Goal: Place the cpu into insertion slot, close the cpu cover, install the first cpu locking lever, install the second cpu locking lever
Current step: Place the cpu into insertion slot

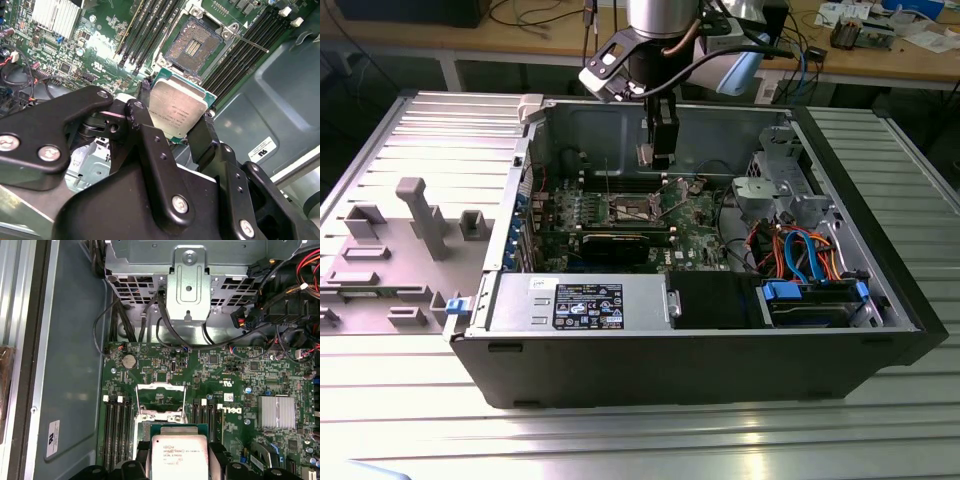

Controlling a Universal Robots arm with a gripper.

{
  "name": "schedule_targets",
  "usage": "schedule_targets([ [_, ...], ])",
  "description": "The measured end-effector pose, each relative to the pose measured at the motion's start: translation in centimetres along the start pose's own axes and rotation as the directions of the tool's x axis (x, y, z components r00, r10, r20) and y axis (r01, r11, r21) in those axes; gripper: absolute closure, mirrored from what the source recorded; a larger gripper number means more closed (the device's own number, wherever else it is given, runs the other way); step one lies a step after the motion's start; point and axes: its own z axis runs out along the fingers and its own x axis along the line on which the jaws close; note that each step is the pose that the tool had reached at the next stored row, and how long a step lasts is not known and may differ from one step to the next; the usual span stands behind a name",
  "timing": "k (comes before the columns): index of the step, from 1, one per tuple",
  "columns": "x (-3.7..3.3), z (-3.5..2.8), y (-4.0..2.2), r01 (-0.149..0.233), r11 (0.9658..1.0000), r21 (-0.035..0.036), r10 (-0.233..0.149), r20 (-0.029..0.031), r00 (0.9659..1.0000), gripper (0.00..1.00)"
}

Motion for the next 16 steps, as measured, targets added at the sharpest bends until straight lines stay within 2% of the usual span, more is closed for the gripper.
schedule_targets([
  [3, 0.01, 0.06, -0.13, -0.006, 1.0000, -0.0002, 0.006, 0.0003, 1.0000, 0.45],
  [9, 0.23, 1.02, -0.72, -0.014, 0.9999, -0.0003, 0.014, 0.0011, 0.9999, 0.45],
  [16, 0.34, 2.10, -0.88, -0.014, 0.9999, -0.0003, 0.014, 0.0011, 0.9999, 0.45],
])
